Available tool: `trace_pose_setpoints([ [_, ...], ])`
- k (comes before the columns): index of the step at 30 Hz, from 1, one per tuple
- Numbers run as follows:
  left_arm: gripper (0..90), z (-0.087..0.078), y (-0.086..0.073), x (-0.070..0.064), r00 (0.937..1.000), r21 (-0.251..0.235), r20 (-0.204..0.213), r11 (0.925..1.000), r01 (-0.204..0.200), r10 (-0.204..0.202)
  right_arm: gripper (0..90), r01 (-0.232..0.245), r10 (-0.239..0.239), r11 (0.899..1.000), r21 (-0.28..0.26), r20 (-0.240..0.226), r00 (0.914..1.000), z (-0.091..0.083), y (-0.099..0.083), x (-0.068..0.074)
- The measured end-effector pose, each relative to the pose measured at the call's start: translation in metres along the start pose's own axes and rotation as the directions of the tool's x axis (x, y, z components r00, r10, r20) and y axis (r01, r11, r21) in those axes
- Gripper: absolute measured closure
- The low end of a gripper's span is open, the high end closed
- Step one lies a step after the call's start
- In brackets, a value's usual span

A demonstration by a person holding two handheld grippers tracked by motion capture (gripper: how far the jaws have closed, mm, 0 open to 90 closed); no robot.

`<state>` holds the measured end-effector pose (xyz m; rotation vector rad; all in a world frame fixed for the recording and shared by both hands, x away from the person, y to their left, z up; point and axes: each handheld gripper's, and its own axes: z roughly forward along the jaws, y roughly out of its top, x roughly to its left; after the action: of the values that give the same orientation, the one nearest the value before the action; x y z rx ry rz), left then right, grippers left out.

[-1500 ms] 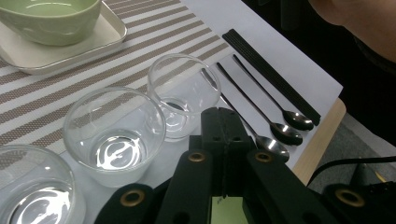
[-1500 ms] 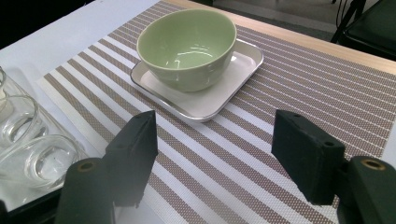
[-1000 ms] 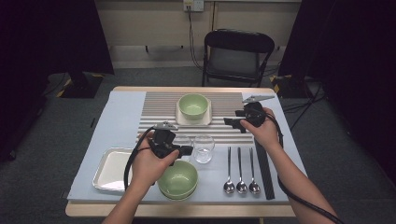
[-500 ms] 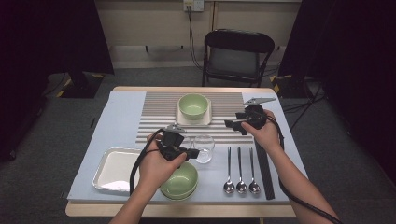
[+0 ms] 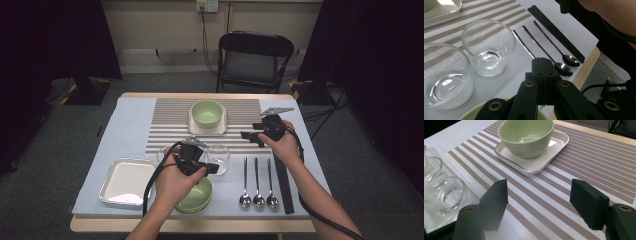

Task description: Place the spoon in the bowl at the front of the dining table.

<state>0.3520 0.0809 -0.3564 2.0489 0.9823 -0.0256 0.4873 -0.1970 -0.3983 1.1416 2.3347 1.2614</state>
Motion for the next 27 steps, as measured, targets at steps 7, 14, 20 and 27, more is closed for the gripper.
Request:
trace_pose_setpoints([
  [7,90.0,0.006,0.0,-0.002,1.0,-0.001,-0.009,1.0,-0.002,0.002,30.3,0.009,-0.009,1.0,0.004,-0.004,1.0,0.001,-0.001,0.002],
  [14,90.0,0.011,-0.002,-0.006,1.0,0.009,-0.006,0.9999,0.005,-0.005,30.3,0.013,-0.013,1.0,0.003,-0.008,0.9999,0.0,-0.002,0.003],
  [20,90.0,0.016,-0.001,-0.009,1.0,0.025,-0.001,0.9997,0.003,-0.003,30.3,0.018,-0.018,1.0,0.004,-0.009,0.9998,0.0,-0.003,0.003],
  [27,90.0,0.023,-0.004,-0.013,1.0,0.041,-0.002,0.9992,0.005,-0.004,30.3,0.015,-0.015,1.0,0.006,-0.006,0.9999,0.001,-0.005,0.003],
])
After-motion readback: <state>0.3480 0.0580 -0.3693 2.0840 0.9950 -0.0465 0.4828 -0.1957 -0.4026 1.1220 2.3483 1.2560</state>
